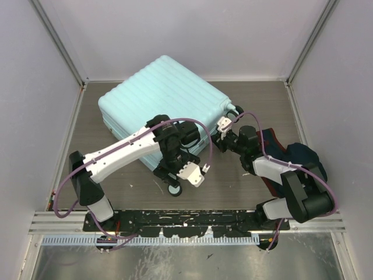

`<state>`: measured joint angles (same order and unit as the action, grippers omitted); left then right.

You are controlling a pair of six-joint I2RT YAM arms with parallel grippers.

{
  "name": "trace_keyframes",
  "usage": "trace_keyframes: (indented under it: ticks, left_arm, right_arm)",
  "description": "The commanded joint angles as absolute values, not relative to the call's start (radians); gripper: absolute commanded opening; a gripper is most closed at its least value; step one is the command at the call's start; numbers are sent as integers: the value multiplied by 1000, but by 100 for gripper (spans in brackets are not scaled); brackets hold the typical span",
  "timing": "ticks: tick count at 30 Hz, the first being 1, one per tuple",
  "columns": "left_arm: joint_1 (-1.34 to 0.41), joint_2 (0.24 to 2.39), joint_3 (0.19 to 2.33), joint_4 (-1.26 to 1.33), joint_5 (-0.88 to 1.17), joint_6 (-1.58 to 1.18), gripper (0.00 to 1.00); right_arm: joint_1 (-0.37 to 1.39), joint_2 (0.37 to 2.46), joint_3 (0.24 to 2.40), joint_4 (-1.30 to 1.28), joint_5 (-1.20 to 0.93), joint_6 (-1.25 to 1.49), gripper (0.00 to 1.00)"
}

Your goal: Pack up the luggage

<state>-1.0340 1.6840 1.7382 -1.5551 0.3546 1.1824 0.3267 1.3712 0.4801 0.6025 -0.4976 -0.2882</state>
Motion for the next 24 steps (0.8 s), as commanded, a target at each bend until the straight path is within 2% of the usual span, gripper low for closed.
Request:
trace_keyframes:
  ticks: [1, 14, 24]
  left_arm:
    - [-1035, 1624, 1686, -1589, 308, 1236, 73]
    - [-1020, 1551, 1583, -1693, 258, 1291, 33]
    - [-1019, 1554, 1556, -1764, 246, 1323, 20]
  right_arm:
    - [273, 1335, 485, 724, -398, -363, 1]
    - [7, 1335, 482, 742, -543, -459, 1]
    - [-153, 1509, 559, 975, -530, -428, 1]
